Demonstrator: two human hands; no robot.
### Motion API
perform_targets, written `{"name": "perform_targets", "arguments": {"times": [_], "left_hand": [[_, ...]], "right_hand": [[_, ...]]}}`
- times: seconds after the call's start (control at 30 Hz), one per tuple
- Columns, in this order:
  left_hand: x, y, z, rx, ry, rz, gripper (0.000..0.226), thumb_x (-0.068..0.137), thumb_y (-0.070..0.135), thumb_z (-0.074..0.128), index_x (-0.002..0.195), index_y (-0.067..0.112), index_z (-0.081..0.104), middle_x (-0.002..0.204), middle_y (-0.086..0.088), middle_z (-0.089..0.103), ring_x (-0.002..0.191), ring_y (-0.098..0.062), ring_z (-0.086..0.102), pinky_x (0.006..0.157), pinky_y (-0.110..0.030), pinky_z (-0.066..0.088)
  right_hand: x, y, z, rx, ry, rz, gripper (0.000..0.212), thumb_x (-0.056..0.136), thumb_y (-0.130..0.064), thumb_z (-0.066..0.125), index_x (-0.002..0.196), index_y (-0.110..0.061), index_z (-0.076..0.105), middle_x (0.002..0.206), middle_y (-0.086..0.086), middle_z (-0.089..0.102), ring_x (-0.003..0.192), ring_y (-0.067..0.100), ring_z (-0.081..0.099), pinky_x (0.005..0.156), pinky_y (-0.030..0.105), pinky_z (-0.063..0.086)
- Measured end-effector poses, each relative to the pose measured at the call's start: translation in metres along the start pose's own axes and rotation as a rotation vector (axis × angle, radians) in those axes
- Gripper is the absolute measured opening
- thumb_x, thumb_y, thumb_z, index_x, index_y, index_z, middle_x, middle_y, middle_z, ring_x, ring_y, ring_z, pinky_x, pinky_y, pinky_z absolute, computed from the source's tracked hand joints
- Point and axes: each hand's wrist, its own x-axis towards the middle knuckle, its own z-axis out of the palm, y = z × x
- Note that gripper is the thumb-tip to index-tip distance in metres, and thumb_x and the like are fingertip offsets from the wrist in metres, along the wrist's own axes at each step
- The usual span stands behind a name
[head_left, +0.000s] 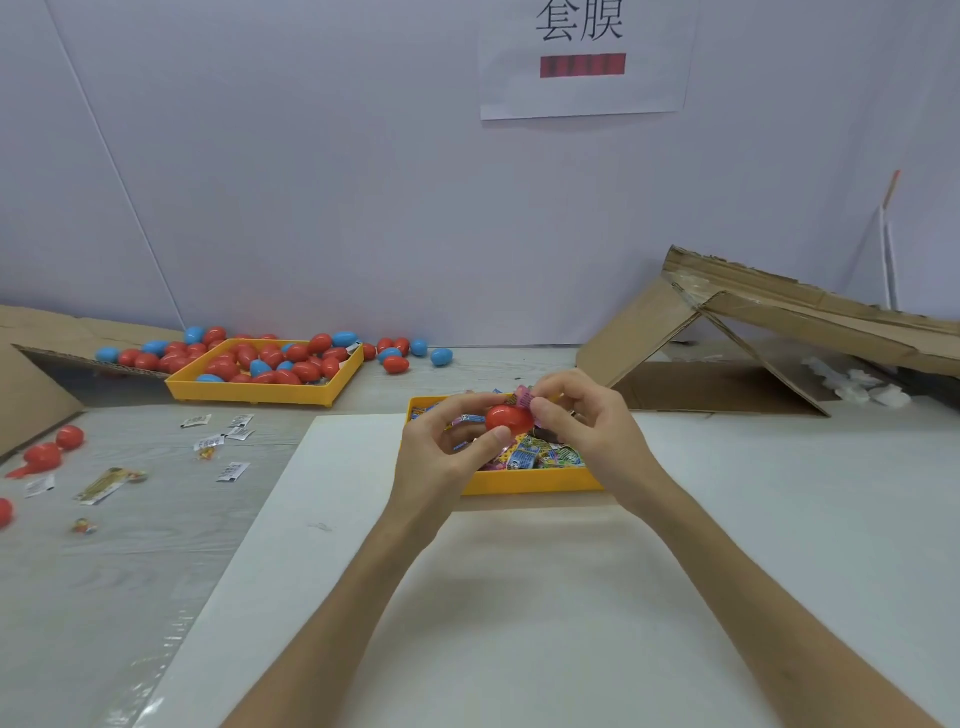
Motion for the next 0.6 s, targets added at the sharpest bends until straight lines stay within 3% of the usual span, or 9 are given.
{"name": "perform_targets", "arguments": {"times": [0.17,0.3,0.4,0.47,0.6], "left_hand": [[-0.0007,0.0011,0.0012,0.030,0.014,0.013,0.032,0.086,0.005,0.076,0.102,0.031,0.073,0.099,0.008,0.073,0.089,-0.011,0.073,0.067,-0.018,0.056],[-0.0022,0.0022,0.0025,0.028,-0.004,0.037,0.032,0.086,0.001,0.076,0.104,0.027,0.073,0.099,0.004,0.073,0.086,-0.009,0.072,0.066,-0.017,0.056],[-0.0025,0.0029,0.0025,0.040,-0.009,0.050,0.034,0.085,0.000,0.076,0.102,0.029,0.072,0.098,0.007,0.073,0.085,-0.006,0.072,0.066,-0.016,0.055],[-0.0031,0.0031,0.0027,0.050,-0.010,0.060,0.034,0.086,0.000,0.076,0.102,0.029,0.072,0.100,0.004,0.072,0.086,-0.005,0.072,0.067,-0.017,0.055],[-0.0035,0.0029,0.0028,0.064,-0.015,0.073,0.034,0.086,0.001,0.076,0.102,0.031,0.072,0.100,0.004,0.073,0.087,-0.007,0.072,0.070,-0.018,0.056]], "right_hand": [[0.0007,0.0012,-0.0026,0.037,0.002,-0.023,0.010,0.094,-0.018,0.064,0.090,-0.014,0.072,0.108,0.010,0.060,0.087,0.014,0.056,0.077,0.029,0.048],[0.0010,0.0018,-0.0005,-0.005,-0.004,-0.006,0.011,0.092,-0.020,0.069,0.096,-0.012,0.073,0.111,0.007,0.059,0.086,0.008,0.058,0.081,0.037,0.050],[0.0002,-0.0004,-0.0005,0.011,0.007,-0.025,0.002,0.090,-0.016,0.071,0.090,-0.015,0.073,0.110,0.009,0.060,0.086,0.011,0.058,0.078,0.043,0.052],[0.0000,-0.0010,-0.0011,0.033,0.008,-0.027,0.008,0.090,-0.012,0.071,0.085,-0.018,0.073,0.109,0.009,0.061,0.088,0.015,0.058,0.080,0.050,0.053],[0.0000,-0.0013,-0.0013,0.038,-0.026,-0.020,0.009,0.091,-0.015,0.071,0.083,-0.017,0.073,0.109,0.006,0.060,0.096,0.018,0.059,0.084,0.049,0.053]]}}
